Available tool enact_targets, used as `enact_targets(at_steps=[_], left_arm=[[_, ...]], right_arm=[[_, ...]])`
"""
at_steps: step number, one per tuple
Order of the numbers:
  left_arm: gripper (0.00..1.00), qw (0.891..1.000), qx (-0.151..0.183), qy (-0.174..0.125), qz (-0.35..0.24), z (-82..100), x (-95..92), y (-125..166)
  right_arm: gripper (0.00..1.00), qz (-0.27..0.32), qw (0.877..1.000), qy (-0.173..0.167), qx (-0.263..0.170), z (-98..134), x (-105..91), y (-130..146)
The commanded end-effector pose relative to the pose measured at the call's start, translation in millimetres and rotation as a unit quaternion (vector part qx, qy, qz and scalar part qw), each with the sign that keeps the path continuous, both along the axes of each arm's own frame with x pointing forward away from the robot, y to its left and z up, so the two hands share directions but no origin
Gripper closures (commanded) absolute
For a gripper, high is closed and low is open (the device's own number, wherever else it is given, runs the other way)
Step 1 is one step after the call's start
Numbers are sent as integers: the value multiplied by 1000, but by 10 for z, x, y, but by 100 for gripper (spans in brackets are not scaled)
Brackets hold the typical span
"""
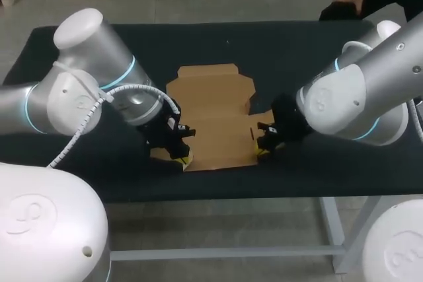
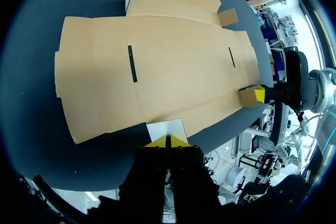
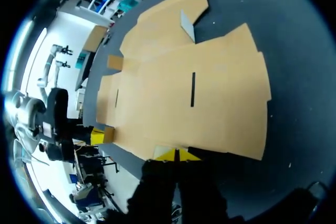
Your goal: Assemble the packaging by folding the flat box into shape, placing the metal phone stand inside, and closing the box properly
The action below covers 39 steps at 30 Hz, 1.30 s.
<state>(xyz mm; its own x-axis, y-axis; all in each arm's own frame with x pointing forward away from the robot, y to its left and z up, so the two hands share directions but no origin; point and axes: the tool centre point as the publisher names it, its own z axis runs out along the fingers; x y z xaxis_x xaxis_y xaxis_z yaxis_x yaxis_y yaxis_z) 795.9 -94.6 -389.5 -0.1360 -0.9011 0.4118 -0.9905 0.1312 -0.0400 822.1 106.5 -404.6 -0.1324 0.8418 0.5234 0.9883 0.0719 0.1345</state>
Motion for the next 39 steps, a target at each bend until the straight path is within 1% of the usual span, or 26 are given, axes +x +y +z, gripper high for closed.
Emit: enact_targets(at_steps=[1, 12, 19, 23, 33, 39], left_arm=[[100, 1000, 4, 3, -1, -48, 23, -47], [100, 1000, 9, -3, 5, -80, 7, -87], [100, 1000, 7, -11, 4, -125, -5, -100], [100, 1000, 7, -21, 11, -141, -13, -101], [100, 997, 38, -53, 42, -206, -38, -176], [100, 996, 45, -61, 44, -262, -21, -211]], right_arm=[[100, -3, 1000, -2, -13, -4, -15, 51], [100, -7, 1000, -3, -23, -20, -10, 73], [100, -6, 1000, 0, -23, -50, -5, 73], [100, -7, 1000, 1, -24, -53, -4, 72], [100, -5, 1000, 1, -27, -85, -1, 93], [100, -2, 1000, 3, -27, -105, -4, 104]])
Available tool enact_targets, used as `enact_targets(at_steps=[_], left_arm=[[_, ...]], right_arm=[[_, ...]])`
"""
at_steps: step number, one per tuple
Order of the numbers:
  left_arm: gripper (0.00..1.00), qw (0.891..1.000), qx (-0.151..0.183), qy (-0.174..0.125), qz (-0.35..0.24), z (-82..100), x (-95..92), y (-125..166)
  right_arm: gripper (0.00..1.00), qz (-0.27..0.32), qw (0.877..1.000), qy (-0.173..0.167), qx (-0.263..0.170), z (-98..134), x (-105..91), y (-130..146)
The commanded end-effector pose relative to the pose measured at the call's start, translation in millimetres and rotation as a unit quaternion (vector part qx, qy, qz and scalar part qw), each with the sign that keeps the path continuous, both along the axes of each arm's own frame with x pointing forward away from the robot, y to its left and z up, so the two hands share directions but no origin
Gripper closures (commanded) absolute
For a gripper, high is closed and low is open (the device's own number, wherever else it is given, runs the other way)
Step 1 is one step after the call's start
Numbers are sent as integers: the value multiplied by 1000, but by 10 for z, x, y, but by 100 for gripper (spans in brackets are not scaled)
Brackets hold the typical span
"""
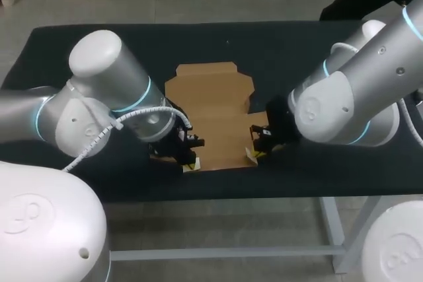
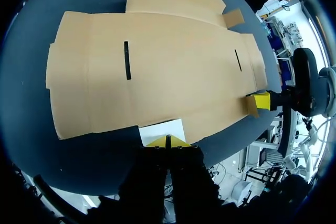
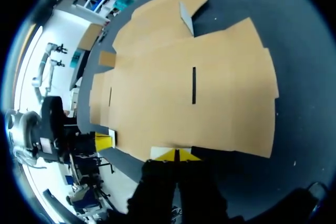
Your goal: Assemble the packaging by folding the flat box into shape, placing the metal phone stand inside, and closing the box properly
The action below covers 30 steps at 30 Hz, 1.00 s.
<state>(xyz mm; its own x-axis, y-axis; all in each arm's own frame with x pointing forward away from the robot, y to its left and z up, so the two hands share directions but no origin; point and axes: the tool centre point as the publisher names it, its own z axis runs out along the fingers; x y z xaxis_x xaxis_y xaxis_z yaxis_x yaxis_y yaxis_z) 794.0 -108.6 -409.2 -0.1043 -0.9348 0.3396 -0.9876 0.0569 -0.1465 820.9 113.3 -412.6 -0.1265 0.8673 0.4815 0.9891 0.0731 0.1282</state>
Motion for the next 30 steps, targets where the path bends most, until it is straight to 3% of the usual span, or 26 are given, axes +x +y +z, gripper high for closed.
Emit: enact_targets(at_steps=[1, 30], left_arm=[[100, 1000, 15, -4, 7, -70, 2, -72], [100, 999, 27, 8, 21, -158, 63, -95]], right_arm=[[100, 1, 1000, 1, -3, -27, 8, 38], [100, 24, 1000, 19, -5, -276, -101, 103]])
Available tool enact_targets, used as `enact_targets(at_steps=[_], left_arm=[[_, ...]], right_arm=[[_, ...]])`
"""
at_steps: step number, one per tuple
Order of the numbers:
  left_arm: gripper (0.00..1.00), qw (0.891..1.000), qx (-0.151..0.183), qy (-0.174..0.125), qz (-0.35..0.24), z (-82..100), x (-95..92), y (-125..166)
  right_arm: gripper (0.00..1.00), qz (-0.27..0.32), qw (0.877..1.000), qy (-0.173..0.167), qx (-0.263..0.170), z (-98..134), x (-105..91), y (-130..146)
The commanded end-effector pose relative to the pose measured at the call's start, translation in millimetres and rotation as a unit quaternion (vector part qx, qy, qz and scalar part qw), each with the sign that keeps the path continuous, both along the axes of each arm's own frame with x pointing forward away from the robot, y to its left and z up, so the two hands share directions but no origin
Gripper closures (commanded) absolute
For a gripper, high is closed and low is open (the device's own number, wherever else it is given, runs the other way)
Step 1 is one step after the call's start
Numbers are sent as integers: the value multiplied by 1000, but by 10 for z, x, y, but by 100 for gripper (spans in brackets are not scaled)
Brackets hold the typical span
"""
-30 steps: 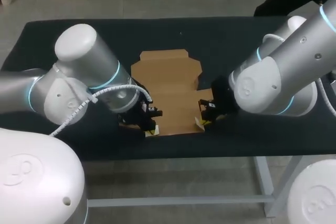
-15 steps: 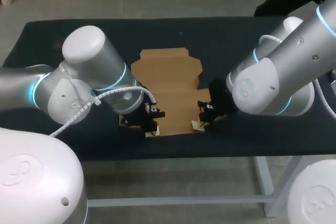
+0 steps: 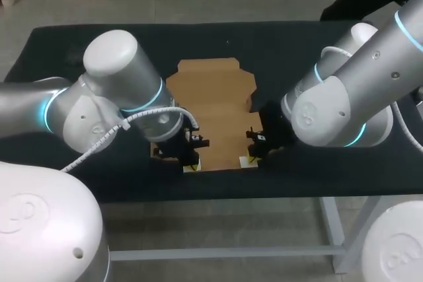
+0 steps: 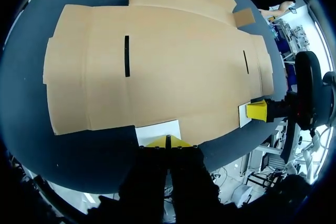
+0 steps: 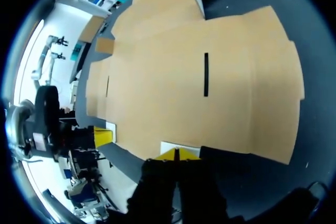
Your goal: Assemble the packaging by folding the flat box into shape, placing the metal phone stand inside, and closing the box properly
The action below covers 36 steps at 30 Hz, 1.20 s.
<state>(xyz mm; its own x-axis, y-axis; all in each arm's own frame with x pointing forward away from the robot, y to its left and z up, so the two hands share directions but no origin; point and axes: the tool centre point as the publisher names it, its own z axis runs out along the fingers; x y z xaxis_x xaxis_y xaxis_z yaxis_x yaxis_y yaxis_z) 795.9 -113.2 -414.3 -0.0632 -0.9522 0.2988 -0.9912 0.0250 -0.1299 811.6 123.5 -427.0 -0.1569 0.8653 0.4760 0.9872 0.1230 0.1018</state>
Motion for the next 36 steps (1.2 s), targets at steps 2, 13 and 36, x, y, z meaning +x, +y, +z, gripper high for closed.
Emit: enact_targets(at_steps=[2, 13, 36], left_arm=[[100, 1000, 6, 3, 2, -115, 52, -45], [100, 1000, 11, -23, -1, 207, 57, 42], [100, 999, -14, -42, -9, 877, 92, 476]], right_arm=[[100, -2, 1000, 7, 0, -141, -8, -5], [100, -21, 999, -41, 3, 241, 66, -151], [100, -37, 997, -58, 39, 634, 279, -535]])
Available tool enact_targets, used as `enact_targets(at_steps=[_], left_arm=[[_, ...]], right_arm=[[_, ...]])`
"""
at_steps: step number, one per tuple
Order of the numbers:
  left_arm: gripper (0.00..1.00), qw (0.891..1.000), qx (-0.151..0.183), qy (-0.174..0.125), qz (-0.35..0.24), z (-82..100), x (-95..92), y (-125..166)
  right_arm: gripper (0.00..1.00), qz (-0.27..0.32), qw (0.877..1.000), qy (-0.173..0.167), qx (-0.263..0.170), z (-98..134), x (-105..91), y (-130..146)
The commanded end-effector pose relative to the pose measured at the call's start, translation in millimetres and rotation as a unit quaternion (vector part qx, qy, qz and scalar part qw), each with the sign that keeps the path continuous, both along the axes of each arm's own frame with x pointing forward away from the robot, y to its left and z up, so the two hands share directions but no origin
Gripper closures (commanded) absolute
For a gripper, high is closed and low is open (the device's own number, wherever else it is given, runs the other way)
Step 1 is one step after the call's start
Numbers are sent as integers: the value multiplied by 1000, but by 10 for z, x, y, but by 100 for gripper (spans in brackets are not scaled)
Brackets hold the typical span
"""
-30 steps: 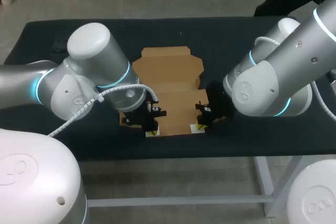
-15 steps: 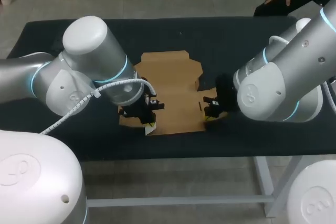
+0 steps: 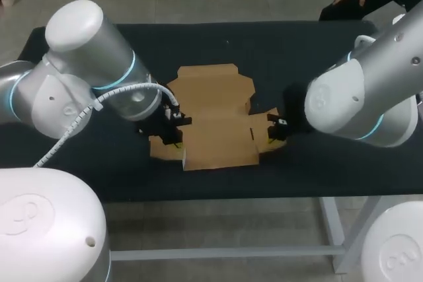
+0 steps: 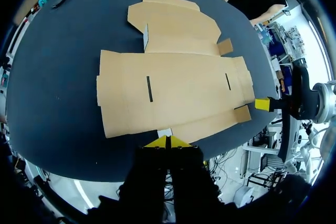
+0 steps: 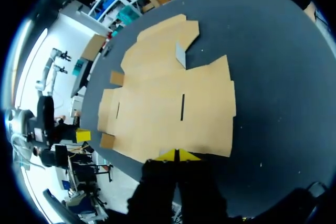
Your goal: Assemble the packaging by folding the flat box into shape, placing the metal phone stand inside, and closing the box properly
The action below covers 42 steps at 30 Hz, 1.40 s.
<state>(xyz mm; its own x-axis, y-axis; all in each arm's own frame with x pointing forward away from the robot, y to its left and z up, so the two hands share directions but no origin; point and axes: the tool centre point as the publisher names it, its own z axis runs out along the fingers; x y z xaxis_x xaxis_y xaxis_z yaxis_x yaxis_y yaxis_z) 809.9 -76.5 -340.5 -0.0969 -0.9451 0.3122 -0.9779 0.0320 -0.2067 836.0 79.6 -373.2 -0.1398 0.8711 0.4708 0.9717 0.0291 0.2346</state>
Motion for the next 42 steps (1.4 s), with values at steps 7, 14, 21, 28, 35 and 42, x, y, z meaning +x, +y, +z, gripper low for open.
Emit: enact_targets(at_steps=[7, 14, 21, 28, 35, 42], left_arm=[[100, 1000, -7, -10, -13, 298, -18, 178], [100, 1000, -8, -13, -22, 390, 27, 190], [100, 999, -21, -7, -46, 466, 107, 219], [60, 998, -39, -5, -58, 548, 205, 271], [0, 995, -64, -5, -72, 596, 385, 386], [0, 993, -76, -13, -86, 659, 550, 504]], right_arm=[[100, 12, 999, 9, 38, 196, 124, -197], [100, 6, 999, 8, 45, 262, 150, -304], [95, -2, 998, 10, 55, 298, 201, -399], [75, -15, 997, 12, 73, 305, 307, -500], [56, -19, 995, 16, 94, 329, 550, -580], [26, -19, 994, 16, 109, 392, 804, -597]])
